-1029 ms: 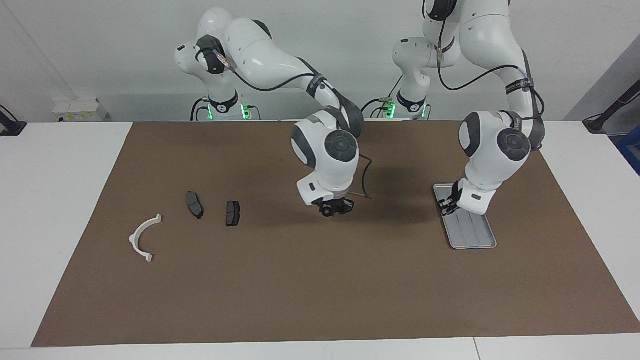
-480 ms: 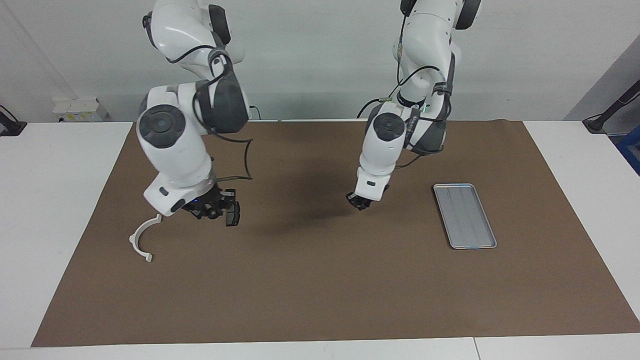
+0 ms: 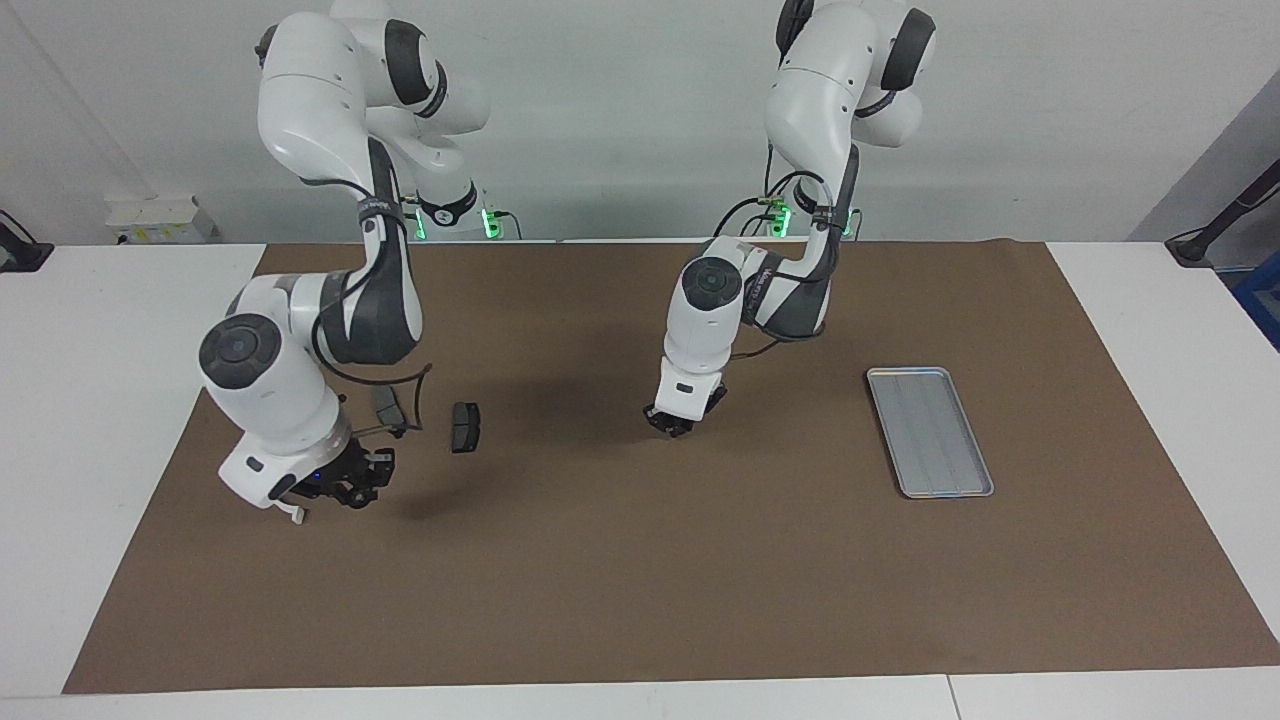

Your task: Place bearing gear from tray to pile

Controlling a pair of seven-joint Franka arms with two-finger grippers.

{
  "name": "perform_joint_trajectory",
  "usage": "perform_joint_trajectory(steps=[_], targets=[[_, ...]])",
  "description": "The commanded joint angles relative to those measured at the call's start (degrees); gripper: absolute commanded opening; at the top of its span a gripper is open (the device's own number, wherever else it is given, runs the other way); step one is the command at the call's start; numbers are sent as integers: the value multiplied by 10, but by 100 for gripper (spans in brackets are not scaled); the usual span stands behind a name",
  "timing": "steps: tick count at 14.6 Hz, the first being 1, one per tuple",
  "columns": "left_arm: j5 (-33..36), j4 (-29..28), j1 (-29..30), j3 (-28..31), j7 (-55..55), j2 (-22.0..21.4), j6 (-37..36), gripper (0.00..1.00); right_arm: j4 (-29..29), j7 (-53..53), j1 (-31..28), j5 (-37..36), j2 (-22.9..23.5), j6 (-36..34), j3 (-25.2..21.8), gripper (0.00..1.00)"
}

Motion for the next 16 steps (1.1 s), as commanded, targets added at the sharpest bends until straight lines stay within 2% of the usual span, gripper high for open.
perform_joint_trajectory(steps=[1,6,9,10,11,12,13,14,15,16], targets=[[3,9,-10,10,-11,7,-1,0,-19,-2,-5,-13,9,37,7,0],[4,1,-11,10,-26,7,6,0,-36,29,2,-13,18,70,8,0],[4,-7,-12,10,-30,6,10,0,-67,29,2,-10,18,109,9,0],[4,-7,-12,11,-30,6,8,10,-76,29,2,-10,16,120,9,0],[4,-2,-11,13,-30,4,-3,74,-77,30,2,-10,16,120,9,0],[6,4,-10,14,-30,1,-17,100,-76,31,2,-10,15,118,9,0],[11,4,-4,21,-30,-12,-33,100,-75,31,3,-10,14,114,8,0],[14,4,1,34,-23,-42,-66,100,-73,37,6,-10,12,110,8,56],[14,1,10,49,-15,-68,-95,100,-73,46,14,-12,9,107,8,100],[14,-3,27,60,7,-102,-114,100,-70,53,20,-12,0,84,7,100]])
